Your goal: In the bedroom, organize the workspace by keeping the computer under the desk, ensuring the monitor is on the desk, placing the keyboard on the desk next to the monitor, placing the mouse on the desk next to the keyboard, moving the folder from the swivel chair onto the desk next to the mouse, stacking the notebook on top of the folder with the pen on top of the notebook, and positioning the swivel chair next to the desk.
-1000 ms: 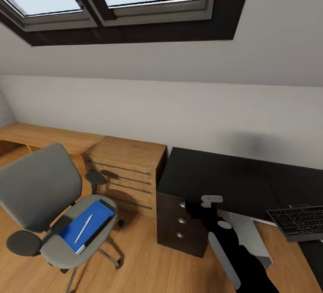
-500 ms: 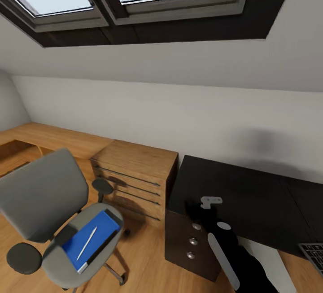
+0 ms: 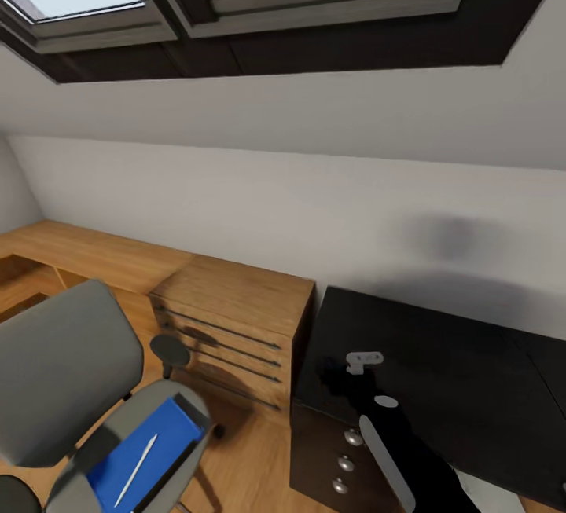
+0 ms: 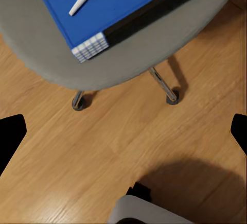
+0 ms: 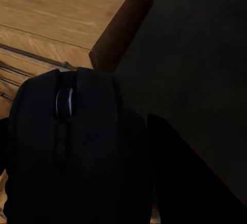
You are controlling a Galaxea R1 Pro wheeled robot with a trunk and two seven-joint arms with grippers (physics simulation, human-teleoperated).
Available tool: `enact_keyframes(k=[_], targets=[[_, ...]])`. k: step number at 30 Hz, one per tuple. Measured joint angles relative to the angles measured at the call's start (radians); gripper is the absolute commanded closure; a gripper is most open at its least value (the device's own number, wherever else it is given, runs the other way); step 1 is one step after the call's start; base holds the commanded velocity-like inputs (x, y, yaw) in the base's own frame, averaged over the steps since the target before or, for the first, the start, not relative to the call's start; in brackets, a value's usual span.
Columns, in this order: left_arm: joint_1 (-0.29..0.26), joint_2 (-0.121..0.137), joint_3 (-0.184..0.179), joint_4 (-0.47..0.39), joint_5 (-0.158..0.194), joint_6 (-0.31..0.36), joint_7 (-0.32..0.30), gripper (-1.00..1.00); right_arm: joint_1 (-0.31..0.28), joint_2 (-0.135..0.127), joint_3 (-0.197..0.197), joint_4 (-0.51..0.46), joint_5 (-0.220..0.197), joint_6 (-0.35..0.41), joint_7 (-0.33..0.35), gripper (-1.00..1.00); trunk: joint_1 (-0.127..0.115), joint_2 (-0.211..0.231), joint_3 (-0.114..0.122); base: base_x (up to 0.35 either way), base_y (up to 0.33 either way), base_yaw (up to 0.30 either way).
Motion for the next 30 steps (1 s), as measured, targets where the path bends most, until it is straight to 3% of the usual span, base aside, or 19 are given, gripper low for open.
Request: enact_keyframes(k=[4,7,15,17,19,30], targets=[[0.0,0.0,0.0,-0.001,0.0,-0.001,0.0,-1.0,0.0,0.0,0.062,0.014,0.0,-0.001,0.0,1.0,0.0,0.0,0.0,0.311,0.0,0.0],[0.0,0.0,0.001,-0.005,0.0,-0.001,-0.001,-1.0,0.0,0.001,0.082,0.04,0.001,-0.001,-0.003,1.0,0.0,0.0,0.0,0.135,0.0,0.0],[0.0,-0.001,0.001,-0.038,0.001,-0.001,-0.003,-1.0,-0.001,0.003,0.086,0.081,0.002,-0.001,-0.005,1.0,0.001,0.0,0.0,0.018,0.0,0.0],[0.0,-0.001,0.002,-0.09,0.002,-0.001,-0.002,-1.0,-0.007,0.003,0.084,0.168,0.0,-0.019,-0.004,1.0,0.008,-0.013,-0.006,0.0,0.0,0.0],[0.0,-0.001,0.003,-0.094,0.003,-0.001,-0.002,-1.0,-0.008,0.003,0.084,0.193,0.001,-0.032,-0.004,1.0,0.016,-0.028,-0.012,0.0,0.0,0.0],[0.0,-0.002,0.003,-0.097,0.003,-0.001,-0.002,-1.0,-0.01,0.003,0.083,0.225,0.002,-0.049,-0.006,1.0,0.058,-0.105,-0.047,0.0,0.0,0.0]])
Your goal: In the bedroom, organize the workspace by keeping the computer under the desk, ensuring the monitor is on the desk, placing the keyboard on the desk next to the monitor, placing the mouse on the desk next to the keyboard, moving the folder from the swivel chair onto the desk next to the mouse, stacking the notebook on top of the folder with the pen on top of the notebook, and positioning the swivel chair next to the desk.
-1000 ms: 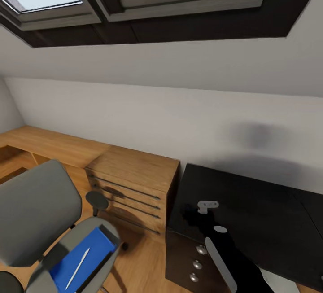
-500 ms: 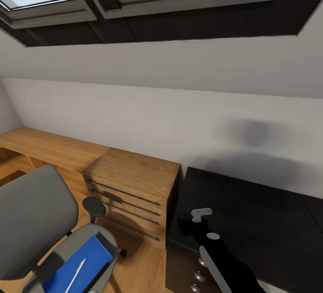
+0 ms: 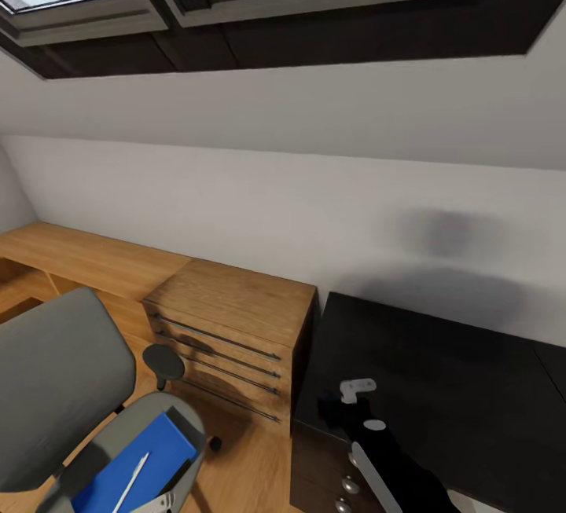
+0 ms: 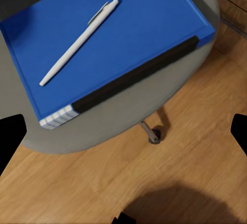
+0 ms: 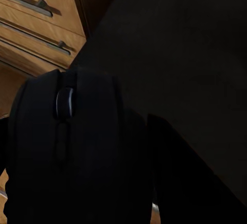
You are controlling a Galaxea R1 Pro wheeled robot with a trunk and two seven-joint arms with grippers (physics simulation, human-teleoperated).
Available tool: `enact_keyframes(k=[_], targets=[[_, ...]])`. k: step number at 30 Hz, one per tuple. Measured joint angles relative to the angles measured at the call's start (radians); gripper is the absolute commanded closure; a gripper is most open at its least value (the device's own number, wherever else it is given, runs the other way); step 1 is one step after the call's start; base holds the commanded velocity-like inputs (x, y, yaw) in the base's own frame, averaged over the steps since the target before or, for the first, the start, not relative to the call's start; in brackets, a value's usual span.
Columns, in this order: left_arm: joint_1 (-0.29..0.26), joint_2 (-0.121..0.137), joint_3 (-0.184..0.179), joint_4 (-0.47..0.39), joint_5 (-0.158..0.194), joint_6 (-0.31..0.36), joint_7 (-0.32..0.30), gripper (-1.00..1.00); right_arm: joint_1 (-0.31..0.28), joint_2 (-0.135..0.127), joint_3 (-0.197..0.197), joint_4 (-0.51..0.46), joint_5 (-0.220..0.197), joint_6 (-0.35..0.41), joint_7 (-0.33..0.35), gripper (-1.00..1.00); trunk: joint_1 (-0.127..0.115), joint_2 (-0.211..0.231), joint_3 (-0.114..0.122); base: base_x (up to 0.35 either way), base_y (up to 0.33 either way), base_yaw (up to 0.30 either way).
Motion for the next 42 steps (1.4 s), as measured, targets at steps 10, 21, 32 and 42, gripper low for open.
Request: enact_keyframes(k=[10,21,32,42], targets=[[0.0,0.0,0.0,0.001,0.0,0.0,-0.001,-1.0,-0.009,0.0,-0.001,0.038,0.0,0.0,0.0,1.0,0.038,-0.07,-0.032,0.0,0.0,0.0],[0.0,-0.011,-0.001,0.001,-0.001,0.001,0.001,-1.0,-0.039,0.002,-0.001,0.119,-0.002,-0.002,-0.001,1.0,0.081,-0.147,-0.066,0.0,0.0,0.0],[0.0,-0.016,-0.001,0.004,-0.002,0.001,-0.001,-1.0,-0.112,0.03,-0.003,0.289,-0.001,-0.065,0.001,1.0,0.104,-0.19,-0.085,0.001,0.0,0.0],[0.0,-0.014,-0.001,0.019,-0.003,0.001,0.001,-1.0,-0.117,0.033,-0.003,0.308,-0.001,-0.069,0.001,1.0,0.104,-0.19,-0.085,0.189,0.0,0.0]])
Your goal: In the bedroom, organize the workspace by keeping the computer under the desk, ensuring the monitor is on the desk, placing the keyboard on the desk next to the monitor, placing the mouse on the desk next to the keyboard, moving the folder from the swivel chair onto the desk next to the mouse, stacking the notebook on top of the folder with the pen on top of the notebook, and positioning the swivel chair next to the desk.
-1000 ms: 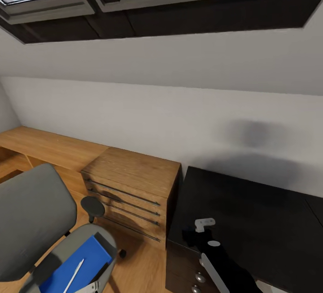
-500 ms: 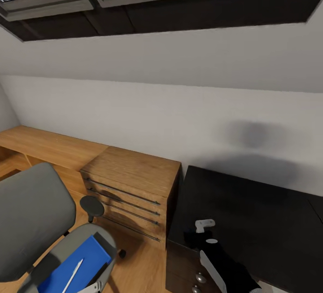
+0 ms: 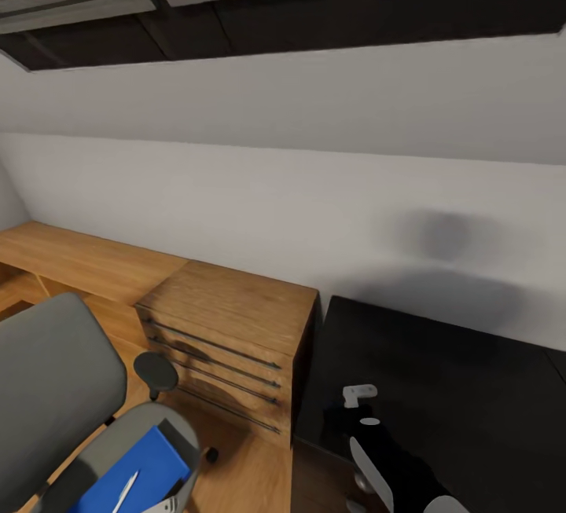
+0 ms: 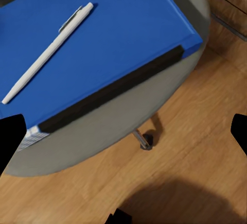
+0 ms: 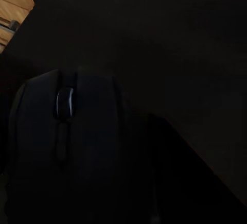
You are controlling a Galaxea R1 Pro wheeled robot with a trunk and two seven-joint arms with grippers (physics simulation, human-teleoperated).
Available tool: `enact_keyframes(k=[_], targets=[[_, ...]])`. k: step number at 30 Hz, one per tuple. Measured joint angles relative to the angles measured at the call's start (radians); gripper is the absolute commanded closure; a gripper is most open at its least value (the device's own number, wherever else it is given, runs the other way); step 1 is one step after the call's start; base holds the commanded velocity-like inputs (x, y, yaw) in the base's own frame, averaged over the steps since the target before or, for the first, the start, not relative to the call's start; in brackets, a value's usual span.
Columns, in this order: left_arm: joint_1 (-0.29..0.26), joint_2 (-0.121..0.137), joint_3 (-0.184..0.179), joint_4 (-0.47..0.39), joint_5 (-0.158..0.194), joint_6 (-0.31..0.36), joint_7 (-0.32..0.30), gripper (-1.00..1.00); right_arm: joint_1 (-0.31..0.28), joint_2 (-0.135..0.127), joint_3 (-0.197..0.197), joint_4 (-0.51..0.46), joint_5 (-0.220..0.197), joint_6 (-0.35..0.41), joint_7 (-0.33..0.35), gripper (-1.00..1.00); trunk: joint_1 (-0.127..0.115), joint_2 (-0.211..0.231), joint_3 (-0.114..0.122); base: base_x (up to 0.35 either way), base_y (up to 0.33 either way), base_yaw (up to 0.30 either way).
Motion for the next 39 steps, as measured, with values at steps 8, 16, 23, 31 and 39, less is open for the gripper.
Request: enact_keyframes(k=[8,16,23,31,39], targets=[[0.0,-0.001,-0.001,-0.003,0.001,0.0,-0.003,-1.0,0.0,0.01,0.0,0.003,0.0,0.0,0.0,1.0,0.0,0.0,0.0,0.01,0.0,0.0],[0.0,-0.002,-0.001,-0.005,0.002,0.0,-0.001,-1.0,0.0,0.015,0.0,0.018,0.0,0.0,0.0,1.0,0.031,-0.056,-0.025,0.0,0.0,0.0],[0.0,-0.002,-0.001,-0.004,0.002,0.0,-0.001,-1.0,0.0,0.015,0.0,0.019,0.0,0.0,0.0,1.0,0.058,-0.105,-0.047,0.0,0.0,0.0],[0.0,-0.001,-0.001,-0.004,0.002,0.0,-0.001,-1.0,0.0,0.015,0.0,0.018,0.0,0.0,0.0,1.0,0.088,-0.161,-0.072,0.0,0.0,0.0],[0.0,-0.001,0.0,-0.003,0.002,0.0,0.0,-1.0,0.0,0.015,0.0,0.017,0.0,0.0,0.0,1.0,0.119,-0.217,-0.097,0.0,0.0,0.0]])
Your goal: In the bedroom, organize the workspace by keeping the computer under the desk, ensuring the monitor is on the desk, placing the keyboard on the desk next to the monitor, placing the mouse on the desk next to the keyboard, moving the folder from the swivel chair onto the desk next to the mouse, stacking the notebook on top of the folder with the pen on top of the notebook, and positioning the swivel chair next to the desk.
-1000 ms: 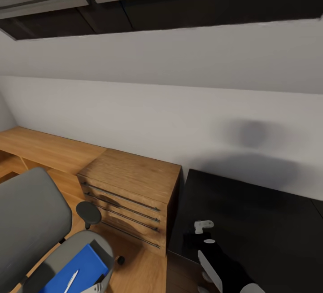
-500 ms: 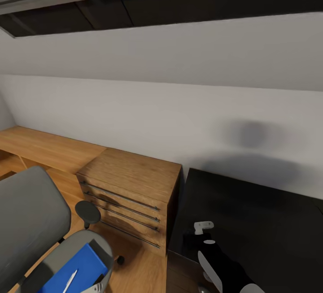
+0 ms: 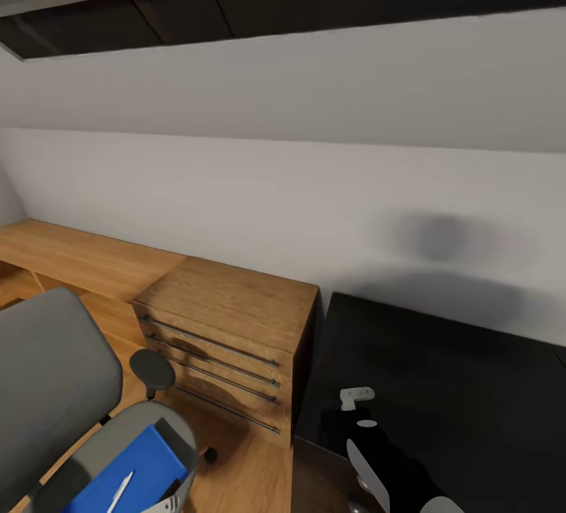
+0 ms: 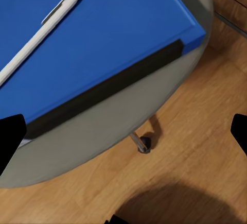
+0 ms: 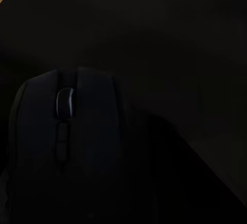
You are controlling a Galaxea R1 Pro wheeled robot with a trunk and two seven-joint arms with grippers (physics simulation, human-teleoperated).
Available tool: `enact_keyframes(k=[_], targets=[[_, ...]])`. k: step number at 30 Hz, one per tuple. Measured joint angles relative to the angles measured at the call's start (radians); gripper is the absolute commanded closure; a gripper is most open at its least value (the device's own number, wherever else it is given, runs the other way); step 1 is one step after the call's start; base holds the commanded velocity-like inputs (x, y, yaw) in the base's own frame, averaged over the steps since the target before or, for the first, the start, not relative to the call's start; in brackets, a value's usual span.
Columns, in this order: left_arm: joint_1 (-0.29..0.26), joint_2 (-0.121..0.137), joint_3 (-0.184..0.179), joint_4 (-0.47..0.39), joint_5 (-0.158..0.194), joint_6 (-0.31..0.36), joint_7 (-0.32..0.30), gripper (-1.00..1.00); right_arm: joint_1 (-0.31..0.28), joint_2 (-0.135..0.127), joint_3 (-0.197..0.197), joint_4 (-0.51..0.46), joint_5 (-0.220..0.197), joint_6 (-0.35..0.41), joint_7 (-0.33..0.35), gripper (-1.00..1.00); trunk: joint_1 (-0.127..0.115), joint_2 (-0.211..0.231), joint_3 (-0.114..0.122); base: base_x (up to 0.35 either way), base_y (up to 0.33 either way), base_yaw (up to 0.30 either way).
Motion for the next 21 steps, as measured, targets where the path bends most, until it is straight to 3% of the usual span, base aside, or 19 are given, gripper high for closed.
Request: enact_keyframes(k=[13,14,21], targets=[[0.0,0.0,0.0,0.0,0.0,0.0,-0.002,-1.0,0.0,0.0,-0.001,0.0,0.001,0.0,-0.001,1.0,0.008,-0.014,-0.006,0.0,0.0,0.0],[0.0,0.0,0.0,0.0,0.0,0.0,-0.003,-1.0,0.0,0.001,-0.001,0.0,0.001,0.0,-0.001,-1.0,0.008,-0.014,-0.006,0.0,0.0,0.0],[0.0,0.0,0.0,0.0,0.0,0.0,-0.003,-1.0,0.0,0.0,-0.001,-0.004,-0.002,-0.002,-0.002,-1.0,0.008,-0.014,-0.006,0.0,0.0,0.0]])
